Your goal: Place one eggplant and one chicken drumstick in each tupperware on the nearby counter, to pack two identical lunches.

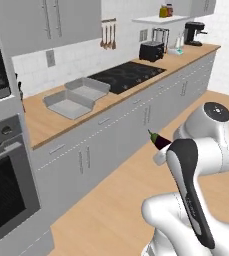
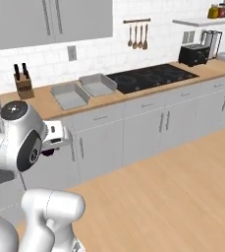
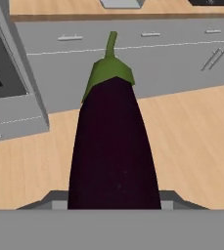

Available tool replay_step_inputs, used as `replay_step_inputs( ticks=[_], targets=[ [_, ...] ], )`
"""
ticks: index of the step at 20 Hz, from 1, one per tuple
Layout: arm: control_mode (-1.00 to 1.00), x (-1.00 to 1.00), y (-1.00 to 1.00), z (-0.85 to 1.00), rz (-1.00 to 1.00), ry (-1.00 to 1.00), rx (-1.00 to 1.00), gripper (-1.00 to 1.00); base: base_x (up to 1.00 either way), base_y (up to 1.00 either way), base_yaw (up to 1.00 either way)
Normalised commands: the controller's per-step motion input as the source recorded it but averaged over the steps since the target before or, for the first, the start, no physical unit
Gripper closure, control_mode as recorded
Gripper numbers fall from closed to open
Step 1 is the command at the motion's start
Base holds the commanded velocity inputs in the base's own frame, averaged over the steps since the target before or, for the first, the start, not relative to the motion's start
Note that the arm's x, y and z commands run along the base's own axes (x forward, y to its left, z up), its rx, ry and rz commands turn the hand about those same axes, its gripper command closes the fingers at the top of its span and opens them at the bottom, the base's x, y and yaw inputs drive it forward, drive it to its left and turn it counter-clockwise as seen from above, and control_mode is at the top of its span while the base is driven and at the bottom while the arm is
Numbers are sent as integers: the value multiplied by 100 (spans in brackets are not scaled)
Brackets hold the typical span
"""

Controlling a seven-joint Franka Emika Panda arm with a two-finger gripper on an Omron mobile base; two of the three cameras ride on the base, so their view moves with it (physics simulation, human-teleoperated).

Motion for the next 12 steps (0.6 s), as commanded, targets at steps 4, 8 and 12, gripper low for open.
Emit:
replay_step_inputs(
  ticks=[4, 8, 12],
  targets=[
    [100, 0, 0, 0, 0, 0, 0, 100, 100, 0, 14],
    [100, 0, 0, 0, 0, 0, 0, 100, 100, -23, 6],
    [100, 0, 0, 0, 0, 0, 0, 100, 100, -46, 2]
  ],
)
